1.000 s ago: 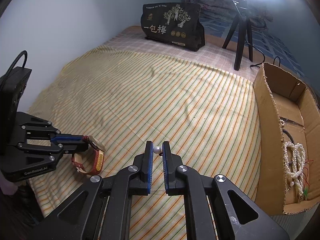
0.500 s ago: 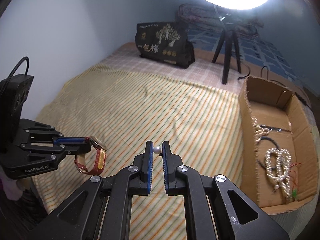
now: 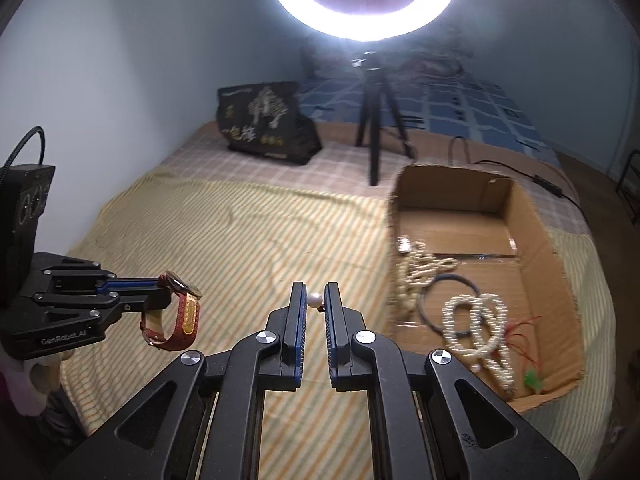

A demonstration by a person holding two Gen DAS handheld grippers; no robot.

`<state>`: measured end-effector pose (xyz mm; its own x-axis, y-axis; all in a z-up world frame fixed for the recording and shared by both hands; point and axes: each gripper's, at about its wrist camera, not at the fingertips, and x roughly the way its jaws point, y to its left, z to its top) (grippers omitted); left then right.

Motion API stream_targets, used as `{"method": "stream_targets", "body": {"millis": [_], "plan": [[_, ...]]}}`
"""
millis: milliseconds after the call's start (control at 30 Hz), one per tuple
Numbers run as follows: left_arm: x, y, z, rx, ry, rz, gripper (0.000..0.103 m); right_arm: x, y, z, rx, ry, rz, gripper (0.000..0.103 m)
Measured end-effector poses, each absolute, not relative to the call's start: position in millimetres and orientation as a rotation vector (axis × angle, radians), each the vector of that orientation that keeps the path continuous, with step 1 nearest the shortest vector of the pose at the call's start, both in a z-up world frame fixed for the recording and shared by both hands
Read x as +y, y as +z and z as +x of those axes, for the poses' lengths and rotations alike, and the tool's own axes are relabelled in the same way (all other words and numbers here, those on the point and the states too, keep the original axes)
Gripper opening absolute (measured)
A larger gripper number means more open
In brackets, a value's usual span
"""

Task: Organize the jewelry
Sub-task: 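Carry the watch in the left tool while the right tool carries the earring to the box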

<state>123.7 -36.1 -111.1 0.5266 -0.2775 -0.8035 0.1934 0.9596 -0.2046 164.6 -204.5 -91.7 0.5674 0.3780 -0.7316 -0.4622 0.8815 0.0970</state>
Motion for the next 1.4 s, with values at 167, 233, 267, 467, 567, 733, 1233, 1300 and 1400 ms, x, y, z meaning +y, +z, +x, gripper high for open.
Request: {"method": "stream_targets", "body": {"millis": [167,233,267,467,567,733,1233,1300,1400], "plan": [[-52.5,-106.9,145.1,0.969,-0.297,-0.108,0.003,-230.7,-84.3,172.8,0.812,0.443,-0.068,0.007],[-60.2,-104.7,155.1,0.962,-0.3,-0.106,0.003,-240.7,-82.9,175.9,0.807,0.421,-0.055,0.007],[-63.8,-103.6,158.5,0.958,-0.3,-0.104,0.003,-247.6,-82.3,177.8,0.804,0.408,-0.044,0.007],[-87.1,-95.4,188.4,0.931,-0.308,-0.099,0.003,-273.8,-85.3,186.0,0.806,0.352,-0.018,0.007],[-100.5,-91.5,202.6,0.922,-0.318,-0.096,0.004,-283.4,-87.1,188.4,0.808,0.333,-0.01,0.007],[-123.1,-87.0,224.4,0.899,-0.321,-0.076,0.004,-296.0,-88.9,189.8,0.807,0.308,-0.003,0.007],[-160.9,-88.1,274.9,0.892,-0.344,-0.069,0.004,-310.8,-93.9,199.5,0.811,0.241,-0.021,0.007],[-163.9,-89.1,277.2,0.895,-0.346,-0.069,0.004,-311.5,-95.7,201.3,0.816,0.235,-0.021,0.007],[-166.6,-91.3,279.6,0.898,-0.345,-0.069,0.004,-310.9,-97.4,203.2,0.821,0.228,-0.027,0.007]]}}
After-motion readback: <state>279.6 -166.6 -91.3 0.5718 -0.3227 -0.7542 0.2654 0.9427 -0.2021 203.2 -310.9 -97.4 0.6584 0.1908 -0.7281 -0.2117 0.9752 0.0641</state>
